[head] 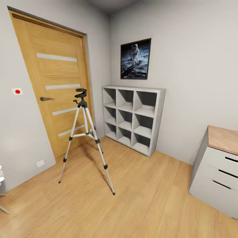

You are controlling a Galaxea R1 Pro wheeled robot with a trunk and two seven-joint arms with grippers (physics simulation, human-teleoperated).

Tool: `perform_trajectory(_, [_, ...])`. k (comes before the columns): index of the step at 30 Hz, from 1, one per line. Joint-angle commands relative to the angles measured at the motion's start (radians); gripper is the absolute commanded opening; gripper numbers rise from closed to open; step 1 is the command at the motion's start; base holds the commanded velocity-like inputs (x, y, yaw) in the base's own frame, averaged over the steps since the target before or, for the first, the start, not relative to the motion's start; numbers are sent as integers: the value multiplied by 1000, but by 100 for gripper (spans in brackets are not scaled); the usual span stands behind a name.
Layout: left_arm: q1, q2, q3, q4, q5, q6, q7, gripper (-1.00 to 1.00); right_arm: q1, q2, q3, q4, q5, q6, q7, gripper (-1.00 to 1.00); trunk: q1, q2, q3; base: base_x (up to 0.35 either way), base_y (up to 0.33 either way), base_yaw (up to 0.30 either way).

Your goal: Attach the digital camera to the camera tripod in the bedroom.

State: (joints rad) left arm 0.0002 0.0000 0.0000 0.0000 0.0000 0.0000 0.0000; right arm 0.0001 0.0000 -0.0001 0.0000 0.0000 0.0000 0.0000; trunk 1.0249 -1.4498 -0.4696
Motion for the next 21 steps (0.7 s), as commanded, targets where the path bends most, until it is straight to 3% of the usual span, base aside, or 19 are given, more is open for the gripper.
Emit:
perform_trajectory(1, [6, 6, 5, 1, -6, 6, 4, 100, 6, -6, -6, -6, -6, -6, -6, 100, 0, 0, 0, 0, 0, 0])
perform_trajectory(4, [12, 22, -3, 4, -9, 9, 3, 100, 11, -17, -4, -11, -23, -23, -23, 100, 0, 0, 0, 0, 0, 0])
perform_trajectory(21, [12, 22, -3, 4, -9, 9, 3, 100, 11, -17, -4, -11, -30, -30, -24, 100, 0, 0, 0, 0, 0, 0])
